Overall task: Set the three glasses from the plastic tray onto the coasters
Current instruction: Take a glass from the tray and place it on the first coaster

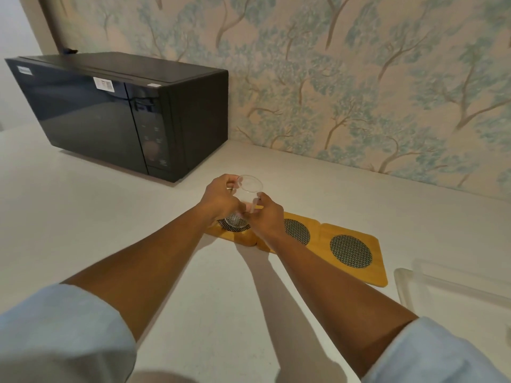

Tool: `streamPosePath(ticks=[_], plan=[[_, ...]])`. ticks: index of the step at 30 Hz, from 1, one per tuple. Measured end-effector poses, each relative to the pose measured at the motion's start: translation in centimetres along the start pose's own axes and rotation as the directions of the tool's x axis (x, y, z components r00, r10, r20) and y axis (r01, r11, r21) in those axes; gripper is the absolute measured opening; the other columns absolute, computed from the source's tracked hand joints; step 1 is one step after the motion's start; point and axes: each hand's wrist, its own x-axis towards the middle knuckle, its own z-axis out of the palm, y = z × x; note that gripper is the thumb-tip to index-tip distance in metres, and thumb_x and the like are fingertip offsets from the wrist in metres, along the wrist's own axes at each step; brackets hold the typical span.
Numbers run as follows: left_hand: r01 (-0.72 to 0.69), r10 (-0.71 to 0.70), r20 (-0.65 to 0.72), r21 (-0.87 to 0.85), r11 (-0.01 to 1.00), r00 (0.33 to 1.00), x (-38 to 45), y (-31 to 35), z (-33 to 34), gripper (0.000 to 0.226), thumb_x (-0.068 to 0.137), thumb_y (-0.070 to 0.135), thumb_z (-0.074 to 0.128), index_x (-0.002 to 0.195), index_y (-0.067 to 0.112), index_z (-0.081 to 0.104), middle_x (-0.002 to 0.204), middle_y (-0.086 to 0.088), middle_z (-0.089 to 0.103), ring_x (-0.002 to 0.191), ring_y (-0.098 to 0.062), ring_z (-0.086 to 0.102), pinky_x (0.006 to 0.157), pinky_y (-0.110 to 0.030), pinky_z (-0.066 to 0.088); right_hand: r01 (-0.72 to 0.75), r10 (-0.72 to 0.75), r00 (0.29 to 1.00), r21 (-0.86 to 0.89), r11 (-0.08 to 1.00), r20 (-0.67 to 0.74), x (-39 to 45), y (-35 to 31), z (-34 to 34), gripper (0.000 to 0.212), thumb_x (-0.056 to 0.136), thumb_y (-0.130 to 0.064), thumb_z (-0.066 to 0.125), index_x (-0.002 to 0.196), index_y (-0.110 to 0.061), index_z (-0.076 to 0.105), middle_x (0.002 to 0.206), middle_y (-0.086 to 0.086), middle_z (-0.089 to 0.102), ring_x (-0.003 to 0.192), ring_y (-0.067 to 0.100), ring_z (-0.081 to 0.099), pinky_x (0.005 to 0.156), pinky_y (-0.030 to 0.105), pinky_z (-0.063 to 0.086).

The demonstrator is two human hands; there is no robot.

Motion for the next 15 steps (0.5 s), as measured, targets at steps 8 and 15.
streamPosePath(ticks=[8, 15], plan=[[0.003, -0.002, -0.057, 0.017, 1.000, 0.998, 1.0, -1.4, 0.2, 0.082, 0.066, 0.006, 0.090, 0.137, 0.020, 0.052, 0.136, -0.002, 0.058, 0.120, -0.023, 0.054, 0.094, -0.034, 0.049, 0.064, -0.061, 0.997, -0.072, 0.995, 0.048, 1.1, 0.4, 0.8, 0.048, 0.083, -0.026, 0.073, 0.125, -0.008, 0.058, 0.113, 0.012, 0.071, 0.099, 0.029, 0.068, 0.072, 0.029, 0.050], [0.039, -0.036, -0.067, 0.042, 0.998, 0.997, 1.0, -1.6, 0.0, 0.083, 0.072, 0.006, 0.086, 0.144, 0.019, 0.046, 0.143, -0.005, 0.055, 0.132, -0.028, 0.051, 0.099, -0.036, 0.045, 0.077, -0.072, 0.995, -0.072, 0.994, 0.067, 1.2, 0.3, 1.2, 0.044, 0.090, -0.029, 0.064, 0.125, -0.002, 0.058, 0.116, 0.019, 0.069, 0.103, 0.033, 0.068, 0.086, 0.044, 0.055]])
